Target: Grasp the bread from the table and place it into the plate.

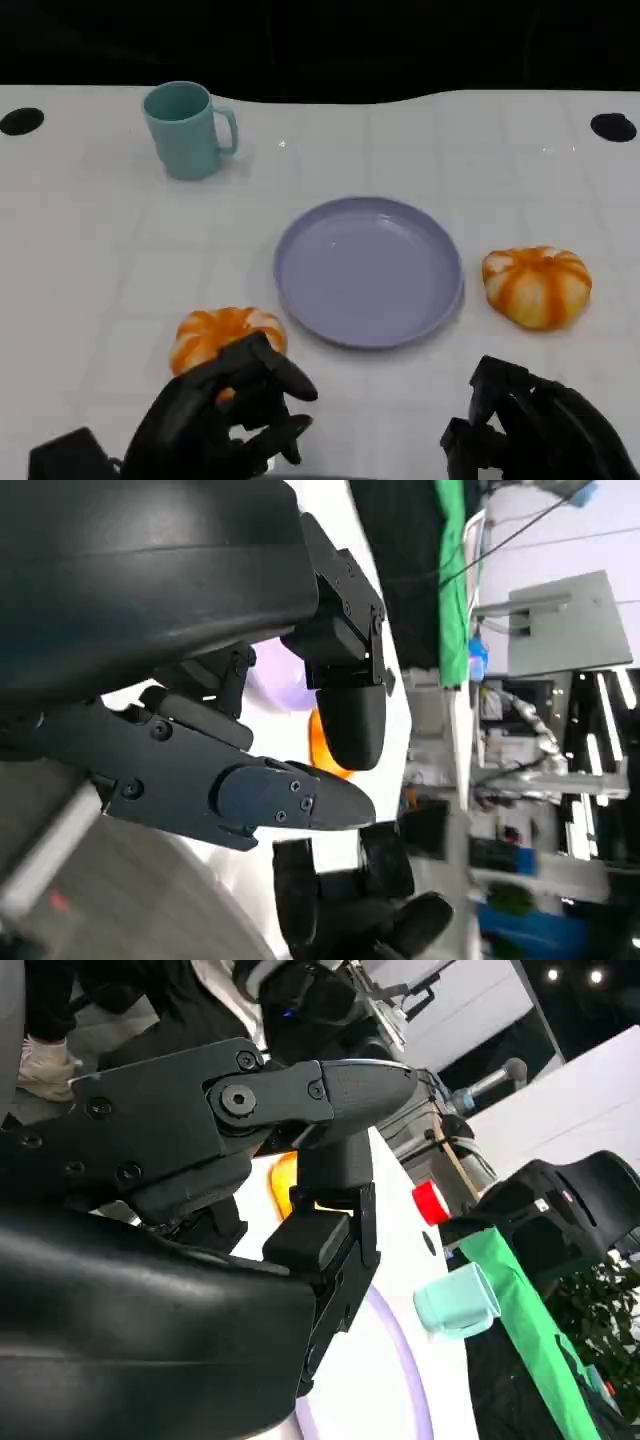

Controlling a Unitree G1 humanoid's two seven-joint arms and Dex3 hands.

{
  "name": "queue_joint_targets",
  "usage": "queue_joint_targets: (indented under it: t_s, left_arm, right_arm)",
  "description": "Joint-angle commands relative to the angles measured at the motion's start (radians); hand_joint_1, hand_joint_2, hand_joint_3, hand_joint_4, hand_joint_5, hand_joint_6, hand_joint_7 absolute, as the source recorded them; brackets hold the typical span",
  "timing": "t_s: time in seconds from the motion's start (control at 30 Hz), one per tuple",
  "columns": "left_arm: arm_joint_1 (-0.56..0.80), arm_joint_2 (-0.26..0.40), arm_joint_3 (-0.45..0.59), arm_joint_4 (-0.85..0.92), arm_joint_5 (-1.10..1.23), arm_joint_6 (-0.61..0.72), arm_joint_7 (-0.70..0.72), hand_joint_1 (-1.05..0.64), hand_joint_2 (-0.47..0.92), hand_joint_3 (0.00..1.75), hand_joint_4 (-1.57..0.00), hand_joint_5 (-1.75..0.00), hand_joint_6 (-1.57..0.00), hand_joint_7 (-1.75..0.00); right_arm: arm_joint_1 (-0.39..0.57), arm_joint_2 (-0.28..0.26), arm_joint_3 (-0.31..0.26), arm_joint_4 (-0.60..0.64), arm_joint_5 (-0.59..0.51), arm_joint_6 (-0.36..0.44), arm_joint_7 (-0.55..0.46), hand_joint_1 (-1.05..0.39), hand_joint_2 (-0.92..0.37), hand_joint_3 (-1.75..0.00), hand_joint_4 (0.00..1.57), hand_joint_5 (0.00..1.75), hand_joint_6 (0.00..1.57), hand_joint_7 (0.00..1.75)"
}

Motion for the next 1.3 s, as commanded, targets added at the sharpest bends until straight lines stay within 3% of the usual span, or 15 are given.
queue_joint_targets:
  t_s: [0.03,0.17,0.3,0.5,0.6,0.7,0.9,1.1,1.3]
  left_arm:
    - [0.003,0.043,0.007,-0.068,0.106,-0.012,0.067,-0.62,0.92,0.26,-0.51,-1.54,-0.54,-1.0]
    - [0.001,0.106,0.007,-0.173,0.287,0.054,0.135,-0.54,0.92,0.21,-0.54,-1.31,-0.52,-0.66]
    - [-0.006,0.156,0.009,-0.248,0.427,0.101,0.18,-0.5,0.92,0.07,-0.55,-1.15,-0.61,-0.27]
    - [-0.016,0.222,0.001,-0.345,0.653,0.151,0.228,-0.52,0.92,0.01,-0.54,-0.86,-0.63,-0.06]
    - [-0.022,0.249,-0.009,-0.387,0.776,0.169,0.246,-0.53,0.92,0.0,-0.59,-0.54,-0.61,-0.01]
    - [-0.031,0.265,-0.02,-0.406,0.874,0.163,0.278,-0.5,0.89,0.0,-0.64,-0.36,-0.59,0.0]
    - [-0.061,0.28,-0.047,-0.426,1.087,0.186,0.32,-0.35,0.75,0.0,-0.62,-0.27,-0.54,0.0]
    - [-0.096,0.291,-0.087,-0.457,1.218,0.29,0.16,-0.34,0.74,0.0,-0.49,-0.17,-0.34,0.0]
    - [-0.151,0.258,-0.155,-0.419,1.353,0.401,0.055,-0.23,0.73,0.0,-0.41,-0.1,-0.28,0.0]
  right_arm:
    - [-0.006,-0.009,-0.007,-0.006,0.004,0.003,0.0,-0.73,-0.92,-0.23,0.89,1.6,0.78,1.39]
    - [-0.014,-0.011,-0.004,-0.002,-0.003,0.001,-0.002,-0.73,-0.92,-0.23,0.9,1.6,0.79,1.39]
    - [-0.022,-0.005,-0.002,0.005,-0.001,0.004,-0.002,-0.73,-0.92,-0.21,0.9,1.59,0.79,1.39]
    - [-0.025,-0.004,0.001,0.004,0.001,0.008,-0.003,-0.73,-0.92,-0.21,0.9,1.6,0.79,1.38]
    - [-0.024,-0.004,0.002,0.004,0.0,0.005,-0.002,-0.72,-0.92,-0.21,0.9,1.59,0.79,1.37]
    - [-0.024,-0.005,0.003,0.003,-0.004,0.002,-0.003,-0.72,-0.92,-0.22,0.9,1.59,0.79,1.37]
    - [-0.022,-0.005,0.003,-0.003,0.001,0.01,-0.004,-0.73,-0.92,-0.22,0.9,1.59,0.8,1.37]
    - [-0.02,-0.005,0.006,-0.007,-0.01,0.006,-0.014,-0.73,-0.92,-0.23,0.91,1.59,0.8,1.37]
    - [-0.017,-0.004,0.006,-0.01,-0.006,0.003,-0.005,-0.73,-0.92,-0.25,0.9,1.6,0.8,1.39]
